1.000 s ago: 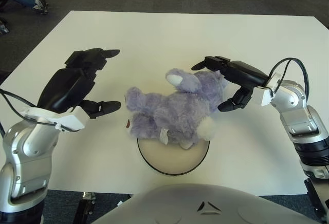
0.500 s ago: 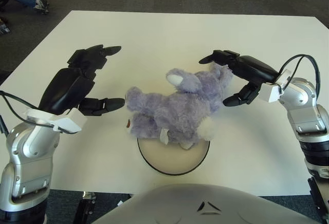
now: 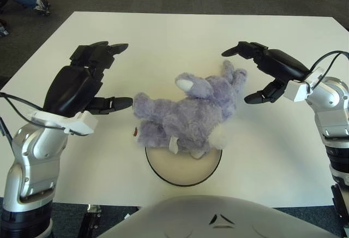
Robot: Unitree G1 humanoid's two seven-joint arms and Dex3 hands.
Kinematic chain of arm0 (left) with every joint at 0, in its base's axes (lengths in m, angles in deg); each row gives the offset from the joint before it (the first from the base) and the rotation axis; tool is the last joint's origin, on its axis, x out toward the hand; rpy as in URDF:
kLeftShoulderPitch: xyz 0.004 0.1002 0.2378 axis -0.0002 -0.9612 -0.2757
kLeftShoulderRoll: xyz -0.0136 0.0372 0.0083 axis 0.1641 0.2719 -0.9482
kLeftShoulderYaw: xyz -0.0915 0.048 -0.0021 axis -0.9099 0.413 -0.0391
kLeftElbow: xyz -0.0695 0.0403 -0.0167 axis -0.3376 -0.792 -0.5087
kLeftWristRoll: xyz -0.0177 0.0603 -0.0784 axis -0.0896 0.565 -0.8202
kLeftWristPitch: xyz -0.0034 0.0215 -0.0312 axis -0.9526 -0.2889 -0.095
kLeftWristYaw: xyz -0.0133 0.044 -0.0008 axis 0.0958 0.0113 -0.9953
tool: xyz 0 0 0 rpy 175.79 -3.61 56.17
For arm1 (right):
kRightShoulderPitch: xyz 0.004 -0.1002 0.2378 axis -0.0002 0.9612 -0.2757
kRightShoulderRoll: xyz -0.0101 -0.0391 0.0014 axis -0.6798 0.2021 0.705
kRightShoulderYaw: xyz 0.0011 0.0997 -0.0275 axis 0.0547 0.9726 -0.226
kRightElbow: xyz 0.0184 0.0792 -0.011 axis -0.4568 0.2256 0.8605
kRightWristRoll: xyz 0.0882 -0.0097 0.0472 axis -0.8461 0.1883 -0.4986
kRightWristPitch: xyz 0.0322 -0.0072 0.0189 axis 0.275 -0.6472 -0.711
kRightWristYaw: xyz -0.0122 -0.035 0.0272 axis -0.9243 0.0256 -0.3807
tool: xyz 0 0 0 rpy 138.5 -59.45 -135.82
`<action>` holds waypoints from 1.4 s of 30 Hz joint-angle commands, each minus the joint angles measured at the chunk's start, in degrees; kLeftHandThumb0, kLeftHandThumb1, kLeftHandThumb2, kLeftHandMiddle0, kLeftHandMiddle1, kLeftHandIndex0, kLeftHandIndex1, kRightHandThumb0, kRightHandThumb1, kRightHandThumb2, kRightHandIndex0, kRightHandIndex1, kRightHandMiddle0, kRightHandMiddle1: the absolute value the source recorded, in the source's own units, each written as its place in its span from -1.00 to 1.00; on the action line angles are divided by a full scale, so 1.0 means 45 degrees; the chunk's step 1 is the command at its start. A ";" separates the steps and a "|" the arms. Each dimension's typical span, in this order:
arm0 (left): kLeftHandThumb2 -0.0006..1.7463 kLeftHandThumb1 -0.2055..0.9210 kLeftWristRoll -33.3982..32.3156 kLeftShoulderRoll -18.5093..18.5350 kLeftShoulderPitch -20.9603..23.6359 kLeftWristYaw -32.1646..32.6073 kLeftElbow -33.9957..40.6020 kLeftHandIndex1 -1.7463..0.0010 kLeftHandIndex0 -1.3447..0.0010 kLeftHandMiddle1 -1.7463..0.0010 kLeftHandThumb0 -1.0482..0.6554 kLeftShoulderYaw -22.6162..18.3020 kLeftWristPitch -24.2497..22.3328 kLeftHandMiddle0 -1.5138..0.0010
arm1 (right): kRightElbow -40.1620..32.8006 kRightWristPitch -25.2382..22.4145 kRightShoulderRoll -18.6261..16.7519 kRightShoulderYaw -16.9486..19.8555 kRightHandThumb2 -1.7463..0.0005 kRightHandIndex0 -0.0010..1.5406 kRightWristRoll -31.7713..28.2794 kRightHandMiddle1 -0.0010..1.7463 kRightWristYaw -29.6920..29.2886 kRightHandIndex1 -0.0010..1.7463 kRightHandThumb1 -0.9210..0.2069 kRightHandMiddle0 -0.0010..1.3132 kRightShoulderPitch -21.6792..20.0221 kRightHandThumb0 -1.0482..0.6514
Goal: Put the doll into the plate.
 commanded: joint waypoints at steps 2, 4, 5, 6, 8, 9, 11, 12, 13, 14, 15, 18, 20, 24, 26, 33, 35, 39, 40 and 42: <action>-0.49 0.86 0.0195 -0.0609 0.0524 0.0462 -0.0286 0.20 1.00 0.28 -0.92 0.0314 -0.0807 0.83 | 0.0114 -0.0420 0.0154 0.0275 -0.33 -1.00 0.0424 0.05 -0.0411 -0.39 0.44 -1.00 -0.0238 -0.18; -0.48 0.84 0.0210 -0.0858 0.0734 0.0554 -0.0430 0.14 1.00 0.22 -0.90 0.0491 -0.1188 0.84 | 0.0263 -0.0484 0.0173 0.0330 -0.35 -0.99 0.0563 0.08 -0.0583 -0.38 0.43 -1.00 -0.0253 -0.16; -0.47 0.83 0.0240 -0.0954 0.0842 0.0588 -0.0507 0.12 1.00 0.20 -0.90 0.0588 -0.1358 0.84 | 0.0325 -0.0508 0.0181 0.0340 -0.35 -0.99 0.0620 0.08 -0.0661 -0.37 0.41 -1.00 -0.0257 -0.17; -0.46 0.80 0.0312 -0.1079 0.1049 0.0633 -0.0707 0.08 1.00 0.14 -0.89 0.0757 -0.1590 0.85 | 0.0389 -0.0554 0.0168 0.0329 -0.34 -0.99 0.0732 0.09 -0.0768 -0.35 0.38 -1.00 -0.0262 -0.19; -0.40 0.71 0.0400 -0.1200 0.1273 0.0691 -0.0913 -0.01 1.00 0.00 -0.86 0.0955 -0.1866 0.84 | 0.0452 -0.0604 0.0154 0.0306 -0.28 -0.98 0.0859 0.12 -0.0893 -0.29 0.27 -1.00 -0.0266 -0.28; -0.39 0.70 0.0424 -0.1314 0.1590 0.0770 -0.1343 -0.02 1.00 -0.02 -0.86 0.1160 -0.2066 0.84 | 0.0438 -0.0721 0.0083 0.0307 -0.28 -0.97 0.0964 0.12 -0.1014 -0.29 0.25 -1.00 -0.0249 -0.29; -0.36 0.66 0.0395 -0.1467 0.2174 0.0902 -0.2174 -0.10 1.00 -0.07 -0.83 0.1467 -0.2389 0.85 | 0.0494 -0.1051 -0.0073 0.0274 -0.26 -0.96 0.1239 0.15 -0.1290 -0.24 0.21 -1.00 -0.0294 -0.31; -0.34 0.65 0.0400 -0.1575 0.2393 0.0993 -0.2456 -0.17 1.00 -0.09 -0.83 0.1581 -0.2578 0.86 | 0.0717 -0.1224 -0.0241 0.0219 -0.26 -0.94 0.1425 0.17 -0.1578 -0.20 0.20 -1.00 -0.0406 -0.31; -0.31 0.64 0.0405 -0.1629 0.2499 0.1058 -0.2580 -0.23 1.00 -0.11 -0.81 0.1641 -0.2694 0.86 | 0.0879 -0.1330 -0.0352 0.0176 -0.26 -0.87 0.1547 0.21 -0.1772 -0.10 0.19 -1.00 -0.0489 -0.30; -0.30 0.64 0.0413 -0.1687 0.2630 0.1181 -0.2784 -0.25 1.00 -0.12 -0.80 0.1712 -0.2747 0.86 | 0.1073 -0.1393 -0.0478 0.0154 -0.27 -0.85 0.1633 0.22 -0.1995 -0.05 0.19 -1.00 -0.0557 -0.30; -0.28 0.63 0.0418 -0.1718 0.2726 0.1273 -0.2933 -0.29 1.00 -0.16 -0.78 0.1766 -0.2781 0.85 | 0.1197 -0.1434 -0.0559 0.0138 -0.26 -0.83 0.1690 0.24 -0.2146 0.22 0.18 -1.00 -0.0598 -0.30; -0.24 0.62 0.0287 -0.1787 0.2929 0.1582 -0.3371 -0.35 1.00 -0.26 -0.74 0.1877 -0.2710 0.80 | 0.1526 -0.1497 -0.0773 0.0137 -0.25 -0.50 0.1754 0.26 -0.2571 0.72 0.15 -1.00 -0.0641 -0.30; -0.21 0.61 0.0174 -0.1888 0.3066 0.1811 -0.3707 -0.39 1.00 -0.50 -0.71 0.1961 -0.2620 0.66 | 0.1807 -0.1531 -0.0925 0.0156 -0.23 -0.14 0.1803 0.27 -0.2926 0.86 0.13 -1.00 -0.0673 -0.31; -0.14 0.53 0.0032 -0.2045 0.3307 0.2231 -0.4363 -0.53 0.98 -0.90 -0.62 0.2128 -0.2508 0.15 | 0.2415 -0.1571 -0.1245 0.0149 -0.30 0.03 0.2044 0.26 -0.3801 0.89 0.12 -1.00 -0.0795 0.09; -0.11 0.50 -0.0030 -0.2066 0.3375 0.2339 -0.4541 -0.57 0.96 -0.95 -0.59 0.2174 -0.2491 0.04 | 0.2569 -0.1584 -0.1324 0.0126 -0.36 0.00 0.2098 0.25 -0.4043 0.84 0.14 -1.00 -0.0844 0.44; 0.06 0.32 -0.0514 -0.2223 0.3734 0.2583 -0.5322 -0.70 0.83 -1.00 -0.46 0.2354 -0.2513 -0.22 | 0.2939 -0.2235 -0.1811 0.0145 -0.75 0.02 0.2055 0.33 -0.4525 0.97 0.42 -1.00 -0.1055 0.85; 0.10 0.28 -0.0633 -0.2275 0.3822 0.2661 -0.5528 -0.73 0.81 -1.00 -0.44 0.2404 -0.2493 -0.25 | 0.3123 -0.2486 -0.1991 0.0150 -0.79 0.03 0.1968 0.36 -0.4634 0.99 0.45 -1.00 -0.1155 0.88; 0.09 0.31 -0.0985 -0.2475 0.4023 0.2795 -0.6031 -0.79 0.71 -1.00 -0.37 0.2502 -0.2458 -0.28 | 0.3536 -0.2844 -0.2435 0.0279 -0.84 0.06 0.1715 0.40 -0.4972 1.00 0.51 -1.00 -0.1275 0.91; 0.02 0.40 -0.1096 -0.2550 0.4087 0.2838 -0.6187 -0.83 0.60 -1.00 -0.32 0.2535 -0.2449 -0.29 | 0.3657 -0.2920 -0.2560 0.0328 -0.86 0.07 0.1628 0.43 -0.5082 1.00 0.53 -0.99 -0.1299 0.92; -0.05 0.49 -0.1249 -0.2633 0.4160 0.2920 -0.6385 -0.87 0.48 -1.00 -0.26 0.2581 -0.2399 -0.29 | 0.3878 -0.2899 -0.2692 0.0391 -0.89 0.09 0.1507 0.46 -0.5279 1.00 0.56 -0.97 -0.1304 0.93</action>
